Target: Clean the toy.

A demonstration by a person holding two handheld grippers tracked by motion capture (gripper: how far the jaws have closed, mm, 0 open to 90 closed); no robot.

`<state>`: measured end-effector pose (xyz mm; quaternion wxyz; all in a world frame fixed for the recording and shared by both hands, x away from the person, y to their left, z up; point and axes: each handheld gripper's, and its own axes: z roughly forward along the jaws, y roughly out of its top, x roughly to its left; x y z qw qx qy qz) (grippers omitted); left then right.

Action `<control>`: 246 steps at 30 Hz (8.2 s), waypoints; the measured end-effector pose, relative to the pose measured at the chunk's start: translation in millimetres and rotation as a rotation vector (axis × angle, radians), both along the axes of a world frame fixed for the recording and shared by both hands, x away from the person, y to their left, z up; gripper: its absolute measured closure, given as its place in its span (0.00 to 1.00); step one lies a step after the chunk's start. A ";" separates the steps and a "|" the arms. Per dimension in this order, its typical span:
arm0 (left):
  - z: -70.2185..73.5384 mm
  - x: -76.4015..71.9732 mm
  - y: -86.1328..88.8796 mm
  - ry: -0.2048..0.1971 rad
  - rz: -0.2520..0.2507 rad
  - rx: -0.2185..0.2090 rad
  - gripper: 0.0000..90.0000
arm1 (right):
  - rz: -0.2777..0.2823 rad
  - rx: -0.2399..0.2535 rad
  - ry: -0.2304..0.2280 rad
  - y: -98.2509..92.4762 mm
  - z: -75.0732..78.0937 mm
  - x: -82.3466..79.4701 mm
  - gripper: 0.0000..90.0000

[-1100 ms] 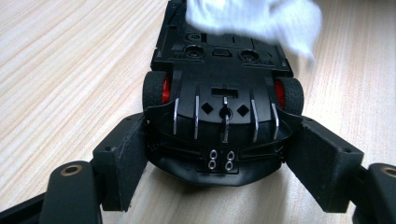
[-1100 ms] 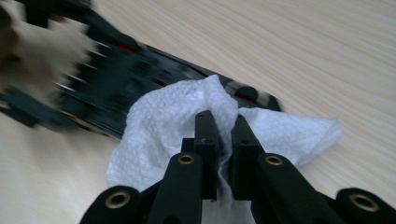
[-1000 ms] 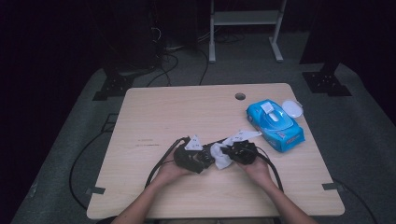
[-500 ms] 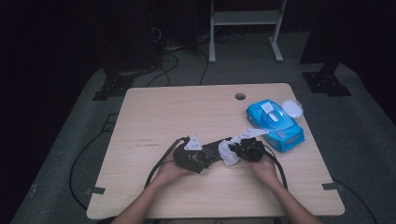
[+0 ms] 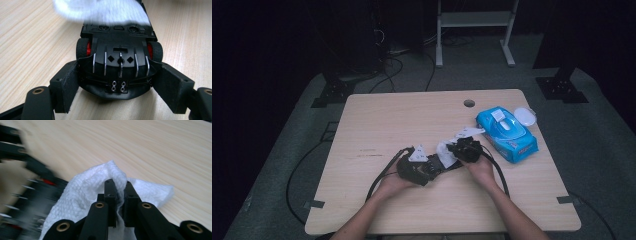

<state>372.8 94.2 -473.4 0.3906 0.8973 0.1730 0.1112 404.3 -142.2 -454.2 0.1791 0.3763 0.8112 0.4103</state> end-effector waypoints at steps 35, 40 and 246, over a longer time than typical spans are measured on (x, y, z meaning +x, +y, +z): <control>-0.1 -1.5 -1.9 -0.009 -0.009 0.011 0.27 | 0.145 0.076 0.047 32.2 6.2 -17.1 0.93; 0.6 -1.2 0.5 -0.001 -0.008 0.009 0.27 | 0.106 0.030 0.031 27.8 6.2 -10.2 0.93; 13.6 -3.3 5.8 -0.041 0.025 -0.087 0.65 | 0.147 0.046 -0.063 16.8 25.6 -40.3 0.94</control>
